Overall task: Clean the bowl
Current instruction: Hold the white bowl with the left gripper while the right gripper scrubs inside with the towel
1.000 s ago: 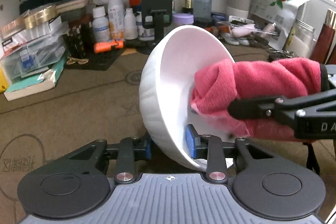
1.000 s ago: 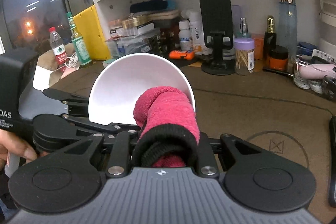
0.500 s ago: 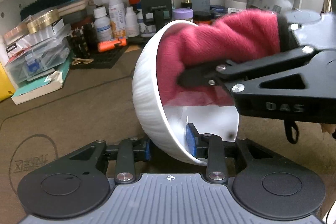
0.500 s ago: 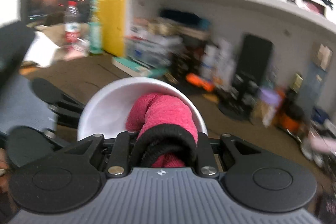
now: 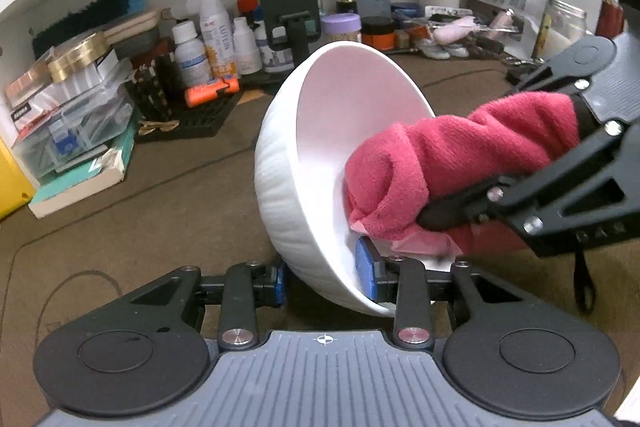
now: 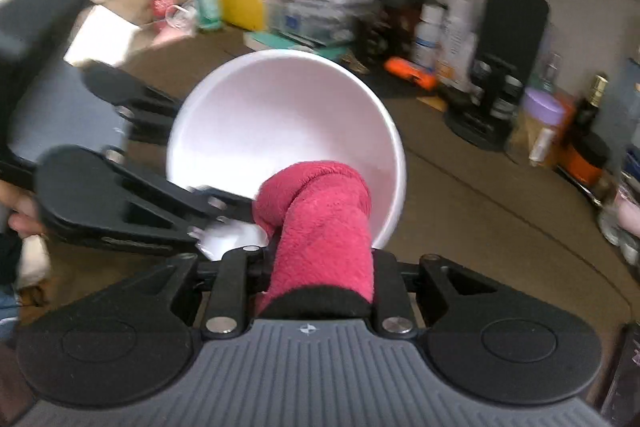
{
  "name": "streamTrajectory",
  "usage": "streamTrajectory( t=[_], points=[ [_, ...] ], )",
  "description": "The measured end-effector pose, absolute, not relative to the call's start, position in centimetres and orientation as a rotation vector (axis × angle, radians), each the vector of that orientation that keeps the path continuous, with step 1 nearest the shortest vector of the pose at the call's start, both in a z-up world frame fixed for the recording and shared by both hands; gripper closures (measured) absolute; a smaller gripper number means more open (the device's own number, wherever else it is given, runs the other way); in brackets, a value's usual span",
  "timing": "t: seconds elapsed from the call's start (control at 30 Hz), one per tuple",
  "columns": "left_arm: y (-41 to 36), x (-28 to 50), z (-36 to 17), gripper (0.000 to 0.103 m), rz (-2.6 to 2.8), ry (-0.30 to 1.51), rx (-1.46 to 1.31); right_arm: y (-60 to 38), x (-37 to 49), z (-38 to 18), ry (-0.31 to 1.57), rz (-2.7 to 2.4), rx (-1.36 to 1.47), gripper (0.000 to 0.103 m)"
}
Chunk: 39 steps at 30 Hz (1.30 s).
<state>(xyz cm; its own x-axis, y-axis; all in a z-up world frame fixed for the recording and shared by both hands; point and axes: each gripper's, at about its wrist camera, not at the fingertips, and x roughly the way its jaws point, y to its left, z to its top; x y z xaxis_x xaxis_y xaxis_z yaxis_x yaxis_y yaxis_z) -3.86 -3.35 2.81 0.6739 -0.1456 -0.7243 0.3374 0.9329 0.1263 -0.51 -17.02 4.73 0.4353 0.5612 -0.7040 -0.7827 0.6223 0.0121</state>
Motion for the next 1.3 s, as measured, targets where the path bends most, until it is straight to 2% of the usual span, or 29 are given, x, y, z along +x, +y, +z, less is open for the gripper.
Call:
streamTrajectory(
  t=[0.2, 0.4, 0.5, 0.7, 0.77, 0.83, 0.97, 1.3],
  points=[
    [-2.8, -3.7, 2.6, 0.062, -0.279, 0.804, 0.221, -14.2, -1.1, 4.8, 0.554, 0.747, -0.373, 0.081],
    [-1.7, -3.2, 2.6, 0.061, -0.293, 0.808, 0.196, -16.7, -2.5, 6.6, 0.364, 0.885, -0.126, 0.081],
    [-1.3, -2.6, 2.7, 0.056, -0.284, 0.813, 0.225, -18.6, -3.3, 7.4, 0.322, 0.891, -0.063, 0.081],
    [-0.8, -1.1, 3.5, 0.039, -0.255, 0.808, 0.307, -19.9, -1.5, 5.3, 0.444, 0.823, -0.068, 0.081],
    [-0.9, -0.8, 3.8, 0.024, -0.219, 0.795, 0.308, -20.1, -0.7, 4.1, 0.519, 0.770, -0.026, 0.081],
    [-1.4, -0.7, 3.6, 0.019, -0.177, 0.780, 0.308, -20.8, 0.0, 3.3, 0.576, 0.752, 0.048, 0.081],
    [-3.2, -0.9, 2.3, 0.014, -0.139, 0.770, 0.276, -22.1, 0.5, 1.9, 0.642, 0.733, 0.179, 0.082],
    [-4.4, -2.1, 0.5, 0.013, 0.016, 0.712, -0.033, -24.0, 0.8, -0.3, 0.704, 0.725, 0.352, 0.081]
  ],
)
